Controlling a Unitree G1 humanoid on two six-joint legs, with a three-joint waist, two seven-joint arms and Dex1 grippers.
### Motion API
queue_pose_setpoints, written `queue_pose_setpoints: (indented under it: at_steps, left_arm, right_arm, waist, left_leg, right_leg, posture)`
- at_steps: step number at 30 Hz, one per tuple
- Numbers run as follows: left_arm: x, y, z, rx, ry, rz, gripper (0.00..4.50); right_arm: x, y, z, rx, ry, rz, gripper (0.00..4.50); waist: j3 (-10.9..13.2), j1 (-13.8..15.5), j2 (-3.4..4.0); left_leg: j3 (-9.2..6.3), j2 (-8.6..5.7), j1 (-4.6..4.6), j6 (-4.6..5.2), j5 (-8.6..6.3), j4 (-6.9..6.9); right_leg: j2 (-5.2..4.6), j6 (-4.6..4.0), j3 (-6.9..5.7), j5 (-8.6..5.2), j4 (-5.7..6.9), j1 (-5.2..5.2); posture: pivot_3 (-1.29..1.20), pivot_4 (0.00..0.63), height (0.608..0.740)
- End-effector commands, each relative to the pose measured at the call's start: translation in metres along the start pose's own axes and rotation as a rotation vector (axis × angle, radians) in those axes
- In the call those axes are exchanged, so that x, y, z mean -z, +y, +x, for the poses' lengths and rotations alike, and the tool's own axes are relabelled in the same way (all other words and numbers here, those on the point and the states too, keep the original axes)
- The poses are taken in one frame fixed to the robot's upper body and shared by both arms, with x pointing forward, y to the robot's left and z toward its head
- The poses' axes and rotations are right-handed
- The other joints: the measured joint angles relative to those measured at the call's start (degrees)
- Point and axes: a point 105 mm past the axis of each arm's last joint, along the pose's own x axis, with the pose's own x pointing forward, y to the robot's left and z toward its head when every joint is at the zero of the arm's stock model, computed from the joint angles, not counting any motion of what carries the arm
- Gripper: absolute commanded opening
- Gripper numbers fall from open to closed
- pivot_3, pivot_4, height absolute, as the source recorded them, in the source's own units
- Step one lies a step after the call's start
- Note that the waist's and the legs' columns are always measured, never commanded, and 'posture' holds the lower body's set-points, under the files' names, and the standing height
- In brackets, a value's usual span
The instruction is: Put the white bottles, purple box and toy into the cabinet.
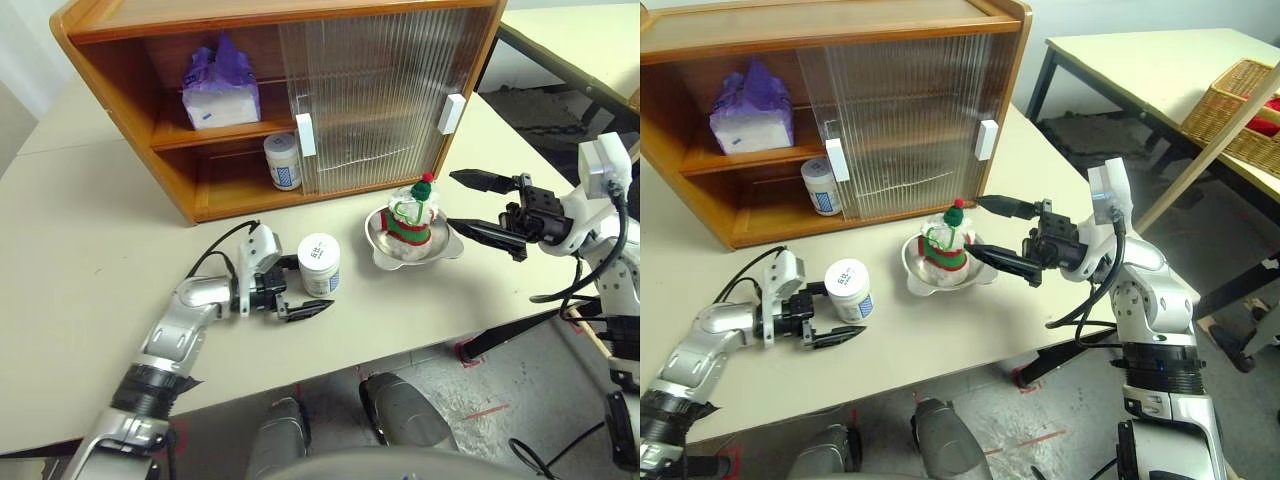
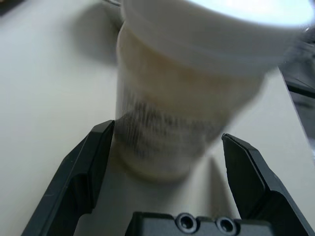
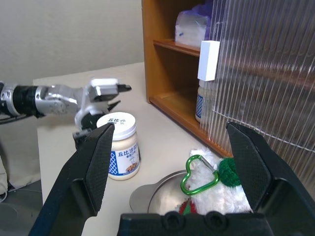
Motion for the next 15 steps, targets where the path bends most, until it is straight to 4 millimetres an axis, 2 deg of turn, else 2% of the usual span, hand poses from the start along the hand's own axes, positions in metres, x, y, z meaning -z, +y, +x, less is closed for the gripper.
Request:
queue_pose_setpoints:
  at_steps: [1,3,4,7,12,15]
  left_arm:
    - [0.005,-0.002,0.007,-0.022,-0.006,-0.016,4.47]
    - [0.003,-0.004,0.010,-0.028,-0.039,-0.047,4.47]
    - [0.005,-0.005,0.009,-0.024,-0.030,-0.061,4.08]
    - [0.011,-0.006,0.005,-0.017,0.002,-0.074,3.27]
    - [0.007,0.004,-0.007,-0.068,-0.003,-0.062,3.20]
    - [0.001,0.020,-0.020,-0.164,-0.027,-0.055,3.20]
  right_arm:
    - [0.001,0.002,0.000,-0.002,0.017,-0.002,4.50]
    - [0.001,0.002,0.000,-0.001,0.020,-0.002,4.50]
    - [0.001,0.002,0.000,0.000,0.021,-0.001,4.50]
    - [0.001,0.001,0.001,0.001,0.021,-0.002,4.50]
    - [0.000,0.000,0.002,-0.004,0.021,-0.003,4.50]
    - [0.000,0.000,0.003,-0.006,0.018,-0.003,4.50]
  waist:
    - [0.00,-0.08,0.00]
    - [0.00,-0.09,0.00]
    - [0.00,-0.09,0.00]
    - [0.00,-0.10,0.00]
    - [0.00,-0.36,0.00]
    - [0.00,-0.47,0.00]
  left_leg:
    - [0.00,0.00,0.00,0.00,0.00,0.00]
    - [0.00,-0.02,0.05,0.01,0.01,-0.01]
    - [0.00,-0.03,0.08,0.03,0.02,-0.01]
    - [-0.02,-0.04,0.15,0.06,0.04,0.01]
    - [-0.03,-0.02,0.19,0.05,0.03,0.00]
    - [-0.03,0.00,0.21,0.05,0.03,0.00]
  right_leg:
    - [0.01,0.02,0.00,-0.01,0.00,0.01]
    - [0.03,0.07,0.00,-0.04,0.00,0.08]
    - [0.04,0.12,0.00,-0.06,0.00,0.14]
    - [0.05,0.23,0.01,-0.12,0.00,0.28]
    - [0.08,0.29,0.01,-0.16,-0.01,0.31]
    - [0.12,0.45,0.01,-0.25,-0.01,0.30]
  posture:
    - [-0.35,0.092,0.740]
    - [-0.35,0.094,0.740]
    - [-0.35,0.094,0.740]
    - [-0.35,0.095,0.740]
    - [-0.34,0.097,0.740]
    - [-0.34,0.097,0.740]
